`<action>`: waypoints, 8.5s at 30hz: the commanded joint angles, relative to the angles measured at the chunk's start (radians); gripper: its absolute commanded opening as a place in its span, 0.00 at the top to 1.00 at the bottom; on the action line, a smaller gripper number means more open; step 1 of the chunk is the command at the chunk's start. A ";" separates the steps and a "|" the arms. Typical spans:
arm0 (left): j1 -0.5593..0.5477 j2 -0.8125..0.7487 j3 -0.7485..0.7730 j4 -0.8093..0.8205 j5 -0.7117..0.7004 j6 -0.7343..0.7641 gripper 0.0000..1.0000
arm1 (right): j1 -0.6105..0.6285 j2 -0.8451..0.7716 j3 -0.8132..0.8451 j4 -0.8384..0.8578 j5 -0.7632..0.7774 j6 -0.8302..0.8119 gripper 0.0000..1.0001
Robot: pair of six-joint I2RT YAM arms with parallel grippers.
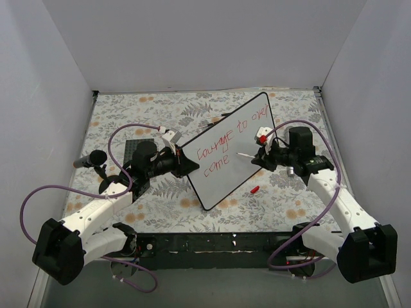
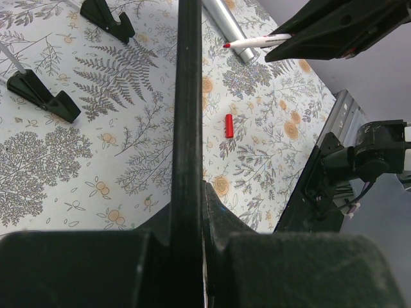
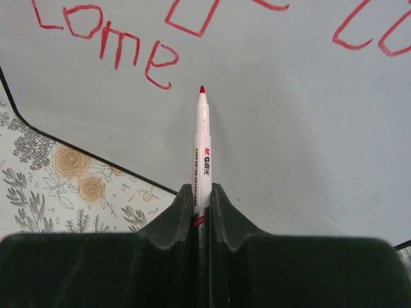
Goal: Write a sentence on the whiteboard
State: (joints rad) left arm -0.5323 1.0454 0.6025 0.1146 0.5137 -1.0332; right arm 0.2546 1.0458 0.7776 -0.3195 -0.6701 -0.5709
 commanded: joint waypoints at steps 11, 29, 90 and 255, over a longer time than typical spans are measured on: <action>-0.003 -0.018 0.008 -0.015 -0.018 0.036 1.00 | 0.002 0.048 0.038 0.057 0.034 -0.033 0.99; -0.001 0.008 0.020 -0.016 -0.001 0.032 1.00 | 0.002 0.085 0.043 0.083 0.078 -0.049 0.99; -0.001 0.031 0.033 -0.036 -0.001 0.058 1.00 | 0.020 0.125 0.074 0.048 0.164 -0.070 0.99; -0.001 0.050 0.036 -0.035 0.040 0.071 1.00 | -0.130 0.206 0.166 -0.018 0.043 -0.037 0.99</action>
State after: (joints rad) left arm -0.5259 1.0897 0.6182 0.1158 0.5320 -1.0367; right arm 0.1204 1.2354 0.9222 -0.3412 -0.5941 -0.5949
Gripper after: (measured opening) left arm 0.033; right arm 0.164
